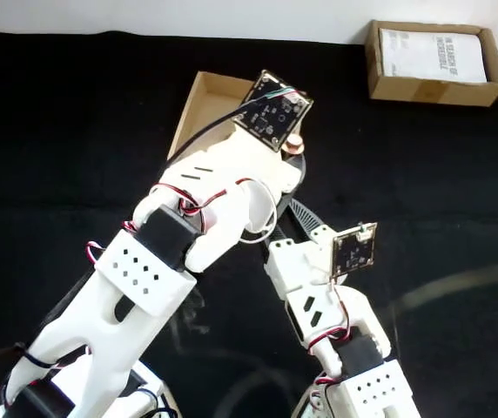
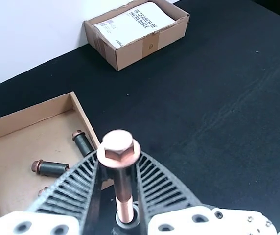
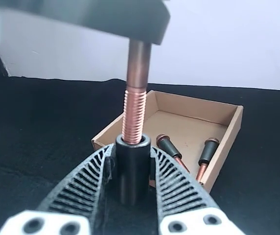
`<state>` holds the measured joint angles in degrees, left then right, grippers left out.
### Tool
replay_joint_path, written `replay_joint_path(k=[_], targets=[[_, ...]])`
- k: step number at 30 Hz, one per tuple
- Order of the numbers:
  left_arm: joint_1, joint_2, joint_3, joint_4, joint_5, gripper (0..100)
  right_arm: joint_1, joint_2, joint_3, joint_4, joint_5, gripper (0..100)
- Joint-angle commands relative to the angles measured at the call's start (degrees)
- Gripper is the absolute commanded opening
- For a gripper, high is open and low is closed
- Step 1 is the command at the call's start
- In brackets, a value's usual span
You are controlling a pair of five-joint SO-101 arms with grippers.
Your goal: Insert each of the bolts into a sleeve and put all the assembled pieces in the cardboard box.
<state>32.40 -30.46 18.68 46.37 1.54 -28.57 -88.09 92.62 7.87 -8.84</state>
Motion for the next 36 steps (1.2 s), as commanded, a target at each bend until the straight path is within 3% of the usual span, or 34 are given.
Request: replay_joint_path(k=[1, 10, 22, 30, 36], targets=[[-0.9, -1.3, -0.4, -1.0, 0.1, 1, 1.4, -0.7, -0.3, -1.1, -0.4, 0.7], [-0.6, -1.2, 4.8, -1.0, 4.6, 1, 1.4, -0.7, -0.3, -1.1, -0.3, 0.7], [-1.1, -1.2, 7.7, -0.9, 4.3, 2, 1.4, -0.7, -0.3, -1.1, -0.1, 0.7], [-1.1, -8.0, 7.8, 3.5, 4.6, 29, 1.4, -0.7, -0.5, -1.1, 0.0, 0.7], [-2.7, -14.8, 7.8, 11.2, 4.2, 30, 1.4, -0.6, -0.5, -1.1, 0.0, 0.7]])
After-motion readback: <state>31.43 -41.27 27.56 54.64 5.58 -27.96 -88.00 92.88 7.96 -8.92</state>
